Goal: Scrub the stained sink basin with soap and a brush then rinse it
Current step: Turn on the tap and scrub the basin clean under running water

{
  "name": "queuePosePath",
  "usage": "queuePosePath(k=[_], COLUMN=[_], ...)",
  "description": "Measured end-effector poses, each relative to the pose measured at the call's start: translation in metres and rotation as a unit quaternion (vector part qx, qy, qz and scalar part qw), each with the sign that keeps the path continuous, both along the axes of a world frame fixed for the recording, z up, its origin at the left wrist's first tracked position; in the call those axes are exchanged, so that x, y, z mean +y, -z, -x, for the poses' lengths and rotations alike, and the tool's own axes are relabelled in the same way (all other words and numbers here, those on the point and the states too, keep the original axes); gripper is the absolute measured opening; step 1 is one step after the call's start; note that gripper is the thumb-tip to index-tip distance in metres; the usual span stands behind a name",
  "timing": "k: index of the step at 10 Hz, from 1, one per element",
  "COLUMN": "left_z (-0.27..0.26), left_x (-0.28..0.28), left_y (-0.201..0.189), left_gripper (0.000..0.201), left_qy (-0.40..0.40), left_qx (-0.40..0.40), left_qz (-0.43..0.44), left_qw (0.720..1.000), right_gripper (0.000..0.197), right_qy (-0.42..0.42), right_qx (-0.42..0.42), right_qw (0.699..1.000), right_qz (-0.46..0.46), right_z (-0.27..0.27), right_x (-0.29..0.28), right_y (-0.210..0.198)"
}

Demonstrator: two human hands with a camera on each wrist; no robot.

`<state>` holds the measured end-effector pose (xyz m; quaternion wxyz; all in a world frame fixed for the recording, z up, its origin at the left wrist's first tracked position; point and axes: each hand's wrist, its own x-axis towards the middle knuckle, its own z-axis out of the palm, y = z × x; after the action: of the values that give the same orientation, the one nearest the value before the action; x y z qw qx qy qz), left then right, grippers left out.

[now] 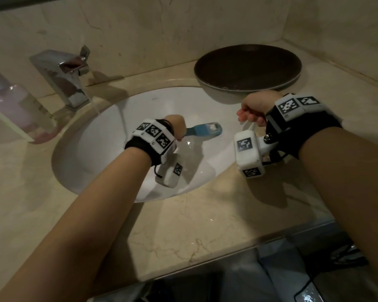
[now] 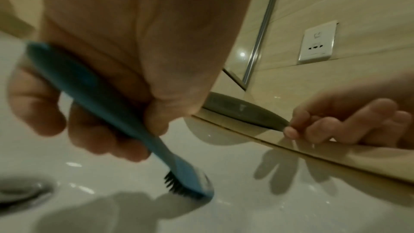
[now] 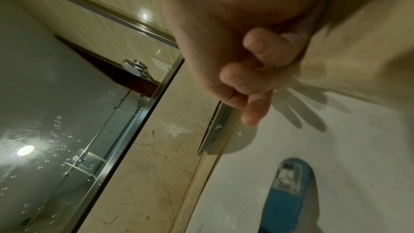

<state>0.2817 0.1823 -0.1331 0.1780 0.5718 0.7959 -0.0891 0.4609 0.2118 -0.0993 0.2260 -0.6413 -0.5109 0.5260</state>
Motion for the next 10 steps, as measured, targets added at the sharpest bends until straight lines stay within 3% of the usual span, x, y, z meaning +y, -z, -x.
queuePosePath(k=[1, 2, 3, 4, 5, 6, 7, 8, 9, 10], left_z=[0.010, 0.030, 0.036, 0.044, 0.048, 0.032, 0.020, 0.052, 0.066, 0.057], left_x=[0.025, 0.023, -0.010, -0.028, -0.012, 0.018, 0.027, 0.027, 0.017, 0.021], left_y=[0.028, 0.029, 0.016, 0.009, 0.001, 0.001, 0.001, 0.012, 0.014, 0.010], left_gripper=[0.022, 0.025, 0.041, 0.039, 0.015, 0.025, 0.030, 0.031, 0.026, 0.026], left_qy=[0.030, 0.026, 0.016, 0.006, -0.006, 0.037, 0.048, -0.031, -0.089, -0.073], left_qx=[0.001, 0.090, 0.181, 0.223, 0.149, 0.112, 0.149, 0.192, 0.188, 0.172], left_qz=[-0.003, -0.050, -0.072, -0.056, -0.093, -0.125, -0.152, -0.139, -0.133, -0.140], left_qw=[1.000, 0.994, 0.981, 0.973, 0.984, 0.985, 0.976, 0.971, 0.969, 0.972], right_gripper=[0.029, 0.030, 0.028, 0.028, 0.026, 0.026, 0.028, 0.028, 0.027, 0.027], right_qy=[-0.005, -0.015, -0.009, -0.011, -0.011, -0.019, -0.023, -0.027, -0.025, -0.025], right_qx=[-0.006, 0.001, 0.002, 0.000, -0.004, -0.011, 0.002, -0.008, -0.013, -0.020], right_qw=[1.000, 1.000, 1.000, 1.000, 1.000, 1.000, 1.000, 1.000, 1.000, 0.999], right_qz=[0.003, 0.002, -0.002, 0.002, 0.005, 0.013, 0.010, 0.008, 0.003, 0.001], right_z=[0.000, 0.001, 0.000, -0.001, -0.001, -0.001, -0.003, -0.003, -0.002, -0.002], right_x=[-0.001, -0.001, 0.000, 0.001, 0.001, -0.001, -0.002, -0.002, -0.002, -0.004], right_y=[-0.001, -0.001, 0.000, 0.000, -0.001, -0.002, -0.003, -0.003, -0.003, -0.004])
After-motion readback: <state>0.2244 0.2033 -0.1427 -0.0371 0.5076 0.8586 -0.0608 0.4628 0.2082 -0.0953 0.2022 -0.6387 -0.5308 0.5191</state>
